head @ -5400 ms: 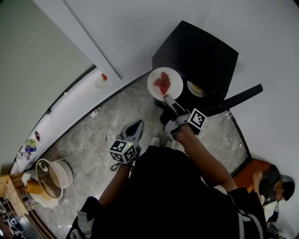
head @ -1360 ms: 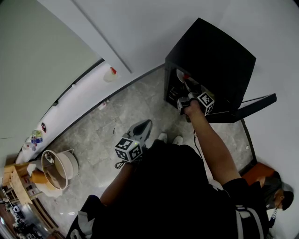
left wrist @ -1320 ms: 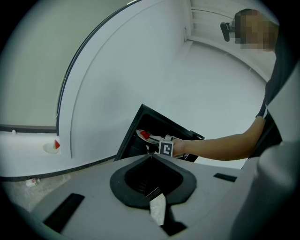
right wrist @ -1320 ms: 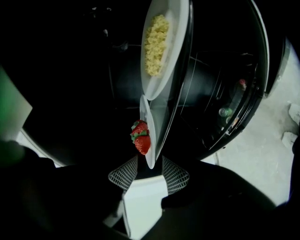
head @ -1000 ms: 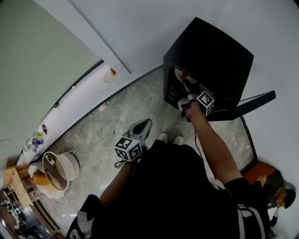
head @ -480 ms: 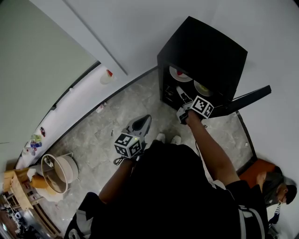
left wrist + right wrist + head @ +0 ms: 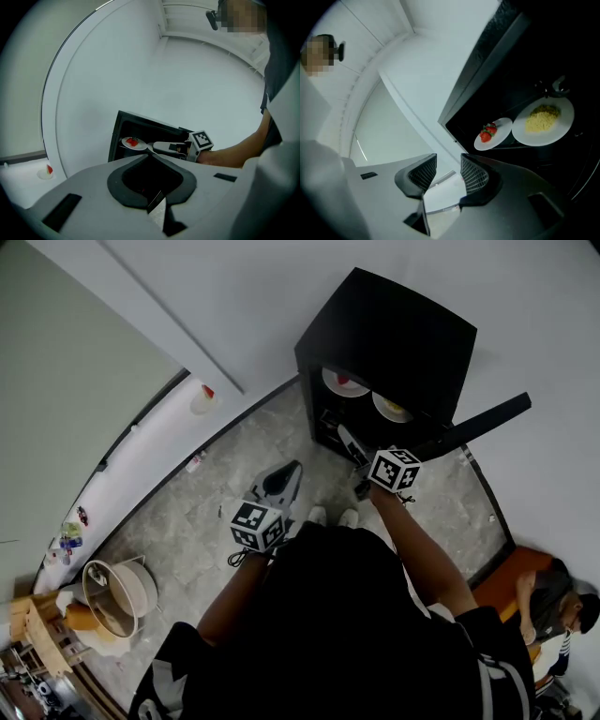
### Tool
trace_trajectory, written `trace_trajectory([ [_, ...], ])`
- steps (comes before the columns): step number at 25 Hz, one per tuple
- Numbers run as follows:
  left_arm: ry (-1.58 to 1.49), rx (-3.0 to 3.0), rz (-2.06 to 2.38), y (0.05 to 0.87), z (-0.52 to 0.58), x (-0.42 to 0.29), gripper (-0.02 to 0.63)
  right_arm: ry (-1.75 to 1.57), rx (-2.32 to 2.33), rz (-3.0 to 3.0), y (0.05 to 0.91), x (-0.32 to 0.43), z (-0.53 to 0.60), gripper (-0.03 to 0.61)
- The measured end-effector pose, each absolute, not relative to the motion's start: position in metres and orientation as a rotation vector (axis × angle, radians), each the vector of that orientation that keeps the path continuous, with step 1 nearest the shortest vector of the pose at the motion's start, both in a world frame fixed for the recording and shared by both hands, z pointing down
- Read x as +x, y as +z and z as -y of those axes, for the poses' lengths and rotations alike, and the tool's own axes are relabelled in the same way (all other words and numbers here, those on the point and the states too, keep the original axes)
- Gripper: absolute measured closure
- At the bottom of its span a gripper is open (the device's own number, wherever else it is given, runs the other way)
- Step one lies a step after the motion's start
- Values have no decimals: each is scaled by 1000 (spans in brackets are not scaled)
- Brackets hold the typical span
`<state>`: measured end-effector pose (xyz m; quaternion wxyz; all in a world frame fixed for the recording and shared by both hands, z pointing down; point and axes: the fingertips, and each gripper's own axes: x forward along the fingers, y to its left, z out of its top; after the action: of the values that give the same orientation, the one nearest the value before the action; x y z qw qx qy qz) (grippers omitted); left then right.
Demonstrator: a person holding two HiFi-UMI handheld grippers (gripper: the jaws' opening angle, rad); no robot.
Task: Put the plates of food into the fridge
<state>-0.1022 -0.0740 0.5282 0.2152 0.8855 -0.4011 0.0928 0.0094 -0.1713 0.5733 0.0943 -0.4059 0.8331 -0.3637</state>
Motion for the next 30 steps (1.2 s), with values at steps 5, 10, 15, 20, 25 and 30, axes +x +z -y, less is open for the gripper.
trace_trajectory([
  [5, 263, 2476, 1106, 525, 69, -91, 591, -882, -1169, -2605, 549, 5, 145, 410],
  [10, 286, 2519, 1063, 521, 66, -74, 591, -688, -1154, -2702, 525, 2, 124, 410],
  [15, 295, 2561, 1040, 516, 63, -63, 591, -552, -1192, -2755, 511, 5, 113, 411],
  [20, 313, 2592, 1022, 515, 61, -57, 591, -470, -1236, -2775, 510, 12, 107, 411],
  [25, 366, 2664, 1047, 510, 62, -56, 591, -329, -1233, -2827, 494, 8, 98, 411],
  [30, 354, 2695, 1046, 505, 67, -50, 591, -198, -1217, -2824, 474, 6, 90, 411],
])
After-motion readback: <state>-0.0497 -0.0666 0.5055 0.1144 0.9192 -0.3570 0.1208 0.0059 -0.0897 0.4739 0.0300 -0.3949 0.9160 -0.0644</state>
